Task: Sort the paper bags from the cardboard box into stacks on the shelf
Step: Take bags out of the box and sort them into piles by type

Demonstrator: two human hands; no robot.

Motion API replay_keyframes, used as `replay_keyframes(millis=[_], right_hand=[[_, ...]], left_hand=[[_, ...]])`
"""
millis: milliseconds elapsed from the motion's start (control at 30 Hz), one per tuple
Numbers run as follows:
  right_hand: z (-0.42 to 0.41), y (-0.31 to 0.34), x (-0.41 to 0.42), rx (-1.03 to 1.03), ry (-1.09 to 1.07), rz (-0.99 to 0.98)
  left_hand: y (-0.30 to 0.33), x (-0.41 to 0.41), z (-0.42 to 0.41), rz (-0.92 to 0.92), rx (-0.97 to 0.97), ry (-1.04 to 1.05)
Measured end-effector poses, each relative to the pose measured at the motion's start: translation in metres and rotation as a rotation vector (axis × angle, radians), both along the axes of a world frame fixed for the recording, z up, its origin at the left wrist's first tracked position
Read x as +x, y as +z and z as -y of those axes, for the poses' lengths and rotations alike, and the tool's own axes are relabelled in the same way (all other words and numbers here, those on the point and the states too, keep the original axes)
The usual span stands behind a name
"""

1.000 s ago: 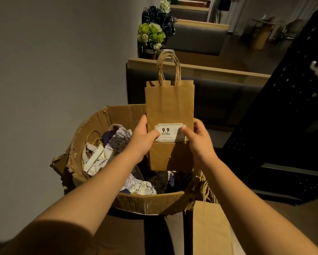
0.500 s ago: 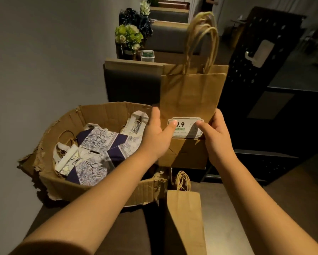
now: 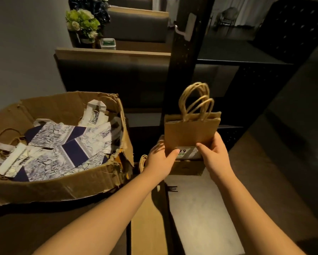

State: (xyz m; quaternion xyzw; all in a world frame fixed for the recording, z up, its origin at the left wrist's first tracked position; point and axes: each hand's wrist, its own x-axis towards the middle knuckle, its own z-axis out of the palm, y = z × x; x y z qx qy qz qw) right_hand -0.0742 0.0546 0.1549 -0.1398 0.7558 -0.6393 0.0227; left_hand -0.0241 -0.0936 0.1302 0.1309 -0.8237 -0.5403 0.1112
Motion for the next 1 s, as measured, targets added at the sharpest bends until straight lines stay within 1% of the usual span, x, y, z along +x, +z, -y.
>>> replay_keyframes(millis=[100,167,233,300,400,500,567,767,900,1000], right_hand=[[-0.018,-0.03,-0.002,0.136,-0.064,0.081],[-0.03,-0.047,-0.004,0.2,-0.104,0.17],[-0.041,-0.063,-0.005,0.217,-0.124,0.232],[-0.049,-0.074,-0.004,0.244,-0.126,0.246],[-0.057,-0.085,-0.004,0.265,-0.137,0.278],[-0.064,-0.093,-0.003,0.252,-0.14,0.312],[-0.068,-0.097,-0.003,0.241,-0.156,0.336],[-0.073,-0.102,-0.007,0.23,-0.196,0.406],[-0.073,-0.103,-0.006,0.278,-0.186,0.38],[-0.074,-0.098,-0.007,0.299,-0.182,0.318]], left_hand=[[-0.025,-0.006,-0.012,0.219,-0.208,-0.018],[-0.041,-0.011,-0.016,0.286,-0.29,-0.071],[-0.052,-0.013,-0.021,0.332,-0.25,-0.1],[-0.061,-0.014,-0.027,0.377,-0.196,-0.097],[-0.069,-0.015,-0.034,0.386,-0.241,-0.103],[-0.075,-0.019,-0.038,0.425,-0.275,-0.144],[-0.078,-0.021,-0.039,0.446,-0.332,-0.183],[-0.08,-0.023,-0.041,0.422,-0.421,-0.275],[-0.083,-0.025,-0.042,0.434,-0.493,-0.301],[-0.077,-0.028,-0.037,0.396,-0.481,-0.282]])
